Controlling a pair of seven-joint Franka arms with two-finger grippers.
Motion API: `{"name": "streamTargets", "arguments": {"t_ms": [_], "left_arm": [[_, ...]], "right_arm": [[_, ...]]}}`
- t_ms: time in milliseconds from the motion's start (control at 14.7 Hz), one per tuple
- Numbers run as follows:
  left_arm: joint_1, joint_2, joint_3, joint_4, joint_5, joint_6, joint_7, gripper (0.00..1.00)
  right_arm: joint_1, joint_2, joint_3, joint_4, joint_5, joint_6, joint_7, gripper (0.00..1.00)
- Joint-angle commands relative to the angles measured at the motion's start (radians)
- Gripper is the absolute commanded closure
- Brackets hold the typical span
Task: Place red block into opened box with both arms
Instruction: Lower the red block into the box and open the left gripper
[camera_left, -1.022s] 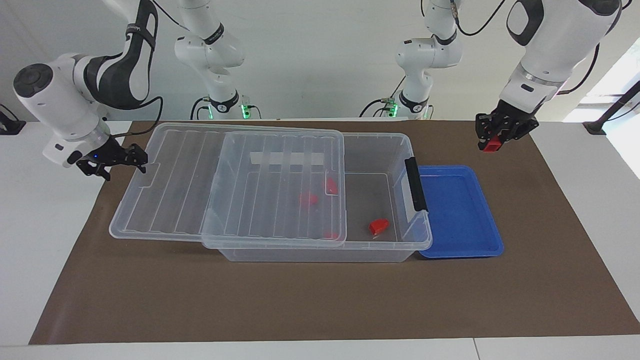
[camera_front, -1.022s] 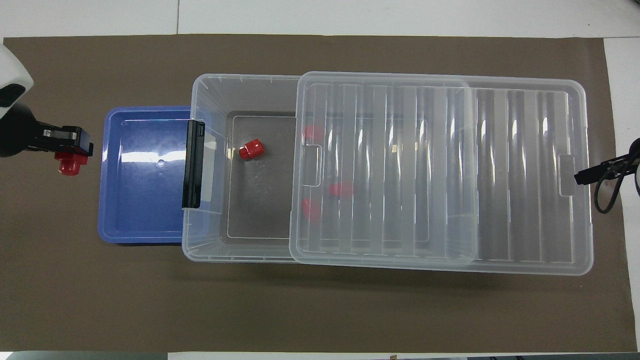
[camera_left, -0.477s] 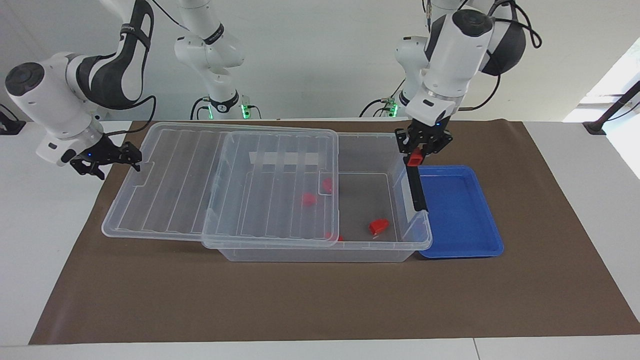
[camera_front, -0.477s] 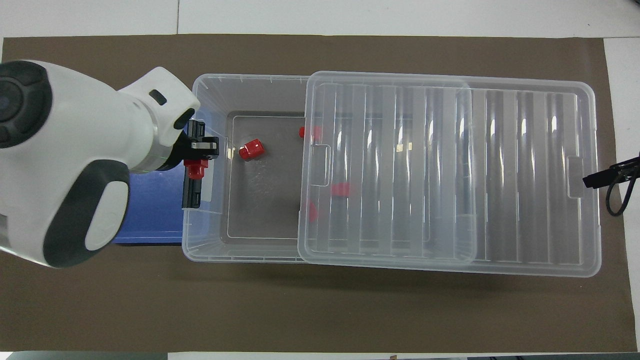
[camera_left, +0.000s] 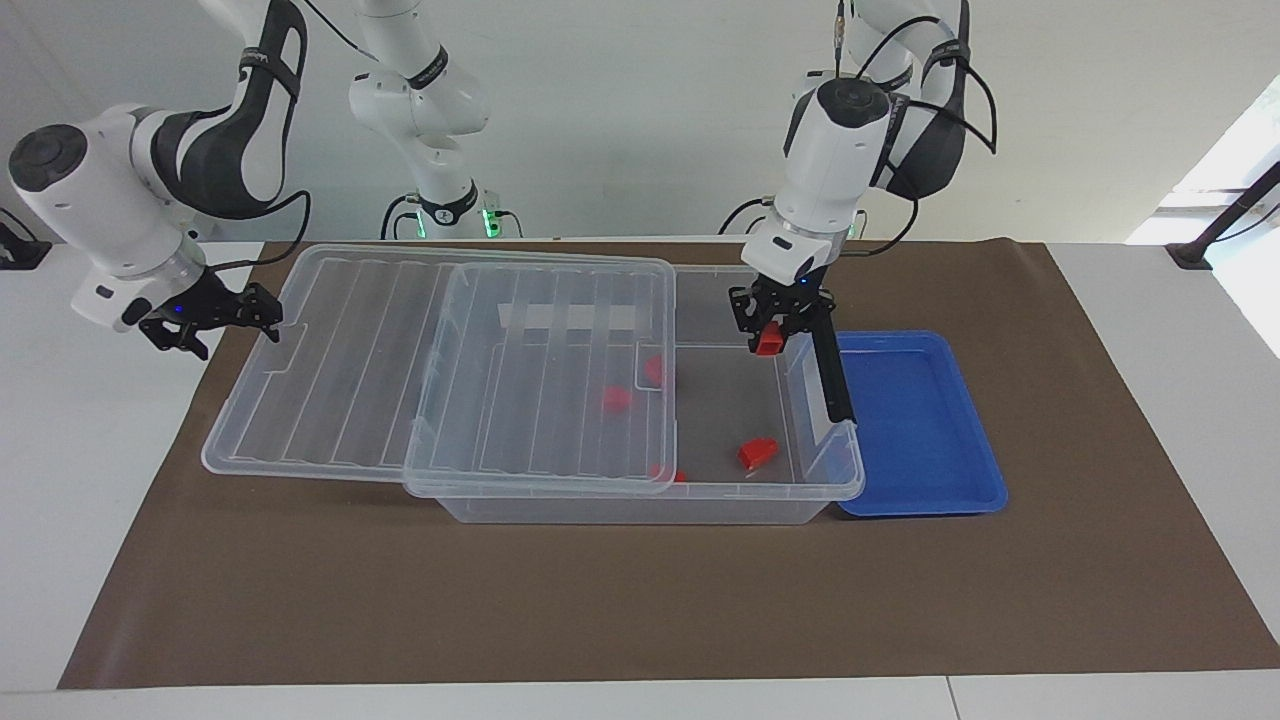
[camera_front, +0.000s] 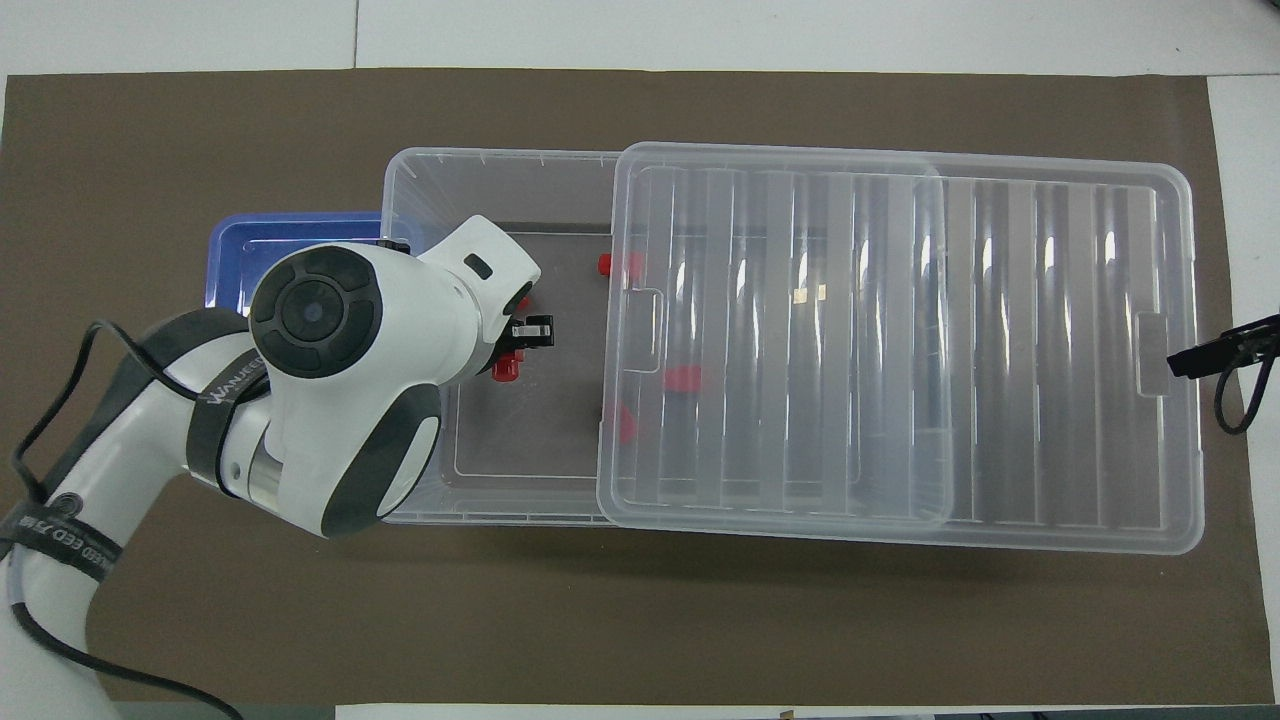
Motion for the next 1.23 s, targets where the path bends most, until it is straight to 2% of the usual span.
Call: {"name": "streamTargets", "arguments": {"t_ms": [0, 136, 613, 817, 1158], "left_arm": [[-0.027, 0.015, 0.015, -0.079, -0.011, 0.113, -0.019, 1.0], [-0.04, 0.025, 0.015, -0.133, -0.011, 0.177, -0.02, 1.0], [-0.078, 0.122, 0.017, -0.179, -0.011, 0.263, -0.02, 1.0], [-0.081, 0.149, 0.018, -0.181, -0.011, 0.262, -0.02, 1.0], [-0.078, 0.137, 0.023, -0.174, -0.009, 0.186, -0.022, 1.0]], "right_arm": [[-0.005, -0.008, -0.004, -0.021, -0.018, 0.032, -0.029, 0.0], [-0.004, -0.006, -0.004, -0.021, -0.018, 0.043, -0.031, 0.0], [0.001, -0.005, -0.002, -0.021, -0.025, 0.051, -0.051, 0.0], [0.001, -0.002, -0.002, -0.019, -0.029, 0.051, -0.065, 0.0], [0.001, 0.0, -0.002, -0.018, -0.041, 0.065, -0.105, 0.0]]}}
